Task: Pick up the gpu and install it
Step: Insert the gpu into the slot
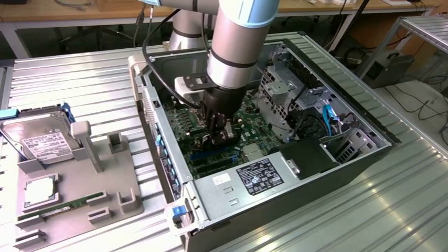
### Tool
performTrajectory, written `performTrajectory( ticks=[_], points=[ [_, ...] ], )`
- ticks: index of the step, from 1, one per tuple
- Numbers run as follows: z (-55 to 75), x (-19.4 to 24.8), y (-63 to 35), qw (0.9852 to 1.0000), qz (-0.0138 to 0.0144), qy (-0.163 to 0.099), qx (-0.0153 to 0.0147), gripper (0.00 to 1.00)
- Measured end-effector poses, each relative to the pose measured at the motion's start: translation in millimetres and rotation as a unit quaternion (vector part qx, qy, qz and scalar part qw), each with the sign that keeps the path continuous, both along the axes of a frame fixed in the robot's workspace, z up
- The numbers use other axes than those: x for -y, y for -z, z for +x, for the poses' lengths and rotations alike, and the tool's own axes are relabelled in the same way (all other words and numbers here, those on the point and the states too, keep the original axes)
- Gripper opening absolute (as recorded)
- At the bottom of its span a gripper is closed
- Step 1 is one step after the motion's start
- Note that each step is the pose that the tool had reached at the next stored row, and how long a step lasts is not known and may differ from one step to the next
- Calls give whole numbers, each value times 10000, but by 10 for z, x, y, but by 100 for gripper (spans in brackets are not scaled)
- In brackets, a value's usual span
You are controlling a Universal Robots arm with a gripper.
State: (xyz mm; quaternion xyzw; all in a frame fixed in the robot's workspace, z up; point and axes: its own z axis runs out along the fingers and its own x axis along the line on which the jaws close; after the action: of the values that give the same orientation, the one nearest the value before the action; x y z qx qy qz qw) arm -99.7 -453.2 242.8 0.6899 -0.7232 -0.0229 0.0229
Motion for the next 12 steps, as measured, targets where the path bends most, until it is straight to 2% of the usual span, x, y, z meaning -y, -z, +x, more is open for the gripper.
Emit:
performTrajectory(
  ticks=[12],
  points=[
    [0,0,0,10000,0,0,0,26]
  ],
)
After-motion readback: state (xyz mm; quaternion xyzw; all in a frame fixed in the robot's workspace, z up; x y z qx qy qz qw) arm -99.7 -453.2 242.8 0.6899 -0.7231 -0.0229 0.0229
